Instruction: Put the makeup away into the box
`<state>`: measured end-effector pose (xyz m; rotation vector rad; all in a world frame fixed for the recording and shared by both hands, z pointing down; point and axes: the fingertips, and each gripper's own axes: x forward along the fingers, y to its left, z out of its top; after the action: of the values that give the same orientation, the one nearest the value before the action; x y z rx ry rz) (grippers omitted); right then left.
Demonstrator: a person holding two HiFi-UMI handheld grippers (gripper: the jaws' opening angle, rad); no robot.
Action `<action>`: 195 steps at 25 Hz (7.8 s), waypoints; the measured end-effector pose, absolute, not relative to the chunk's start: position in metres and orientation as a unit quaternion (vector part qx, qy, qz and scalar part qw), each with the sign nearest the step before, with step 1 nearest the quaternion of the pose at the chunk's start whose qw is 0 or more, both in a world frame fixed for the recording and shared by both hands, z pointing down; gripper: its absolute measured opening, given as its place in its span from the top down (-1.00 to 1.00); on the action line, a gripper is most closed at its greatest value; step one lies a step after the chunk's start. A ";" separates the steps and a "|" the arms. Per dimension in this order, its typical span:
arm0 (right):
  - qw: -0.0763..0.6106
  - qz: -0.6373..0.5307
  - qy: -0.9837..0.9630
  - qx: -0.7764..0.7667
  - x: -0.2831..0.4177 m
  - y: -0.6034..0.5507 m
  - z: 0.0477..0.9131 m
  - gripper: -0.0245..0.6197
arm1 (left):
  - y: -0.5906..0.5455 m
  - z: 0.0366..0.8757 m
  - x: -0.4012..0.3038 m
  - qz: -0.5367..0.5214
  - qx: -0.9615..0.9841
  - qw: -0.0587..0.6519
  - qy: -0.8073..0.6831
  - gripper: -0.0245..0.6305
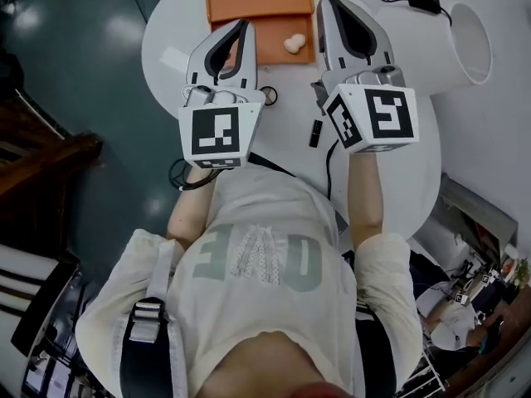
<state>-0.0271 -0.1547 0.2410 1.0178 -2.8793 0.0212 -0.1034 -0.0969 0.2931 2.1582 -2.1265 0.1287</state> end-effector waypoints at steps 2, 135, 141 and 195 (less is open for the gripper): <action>0.041 -0.023 -0.939 0.341 -0.021 -0.147 0.236 0.91 | -0.098 0.289 -0.101 0.042 0.712 0.048 -0.699 0.90; 0.399 0.084 -0.848 0.338 -0.067 -0.197 0.467 0.19 | -0.095 0.327 -0.123 0.092 0.699 0.057 -0.707 0.90; 0.289 0.093 -0.883 0.357 -0.052 -0.191 0.390 0.19 | -0.100 0.301 -0.101 0.087 0.716 0.031 -0.692 0.90; 0.420 0.356 -0.705 0.447 0.141 0.009 0.560 0.50 | -0.100 0.296 0.005 0.076 0.829 -0.027 -0.553 0.90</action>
<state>0.1412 0.0094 0.5603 1.1215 -1.7676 0.8912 0.0051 -0.1002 0.2964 2.6512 -1.7671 0.2424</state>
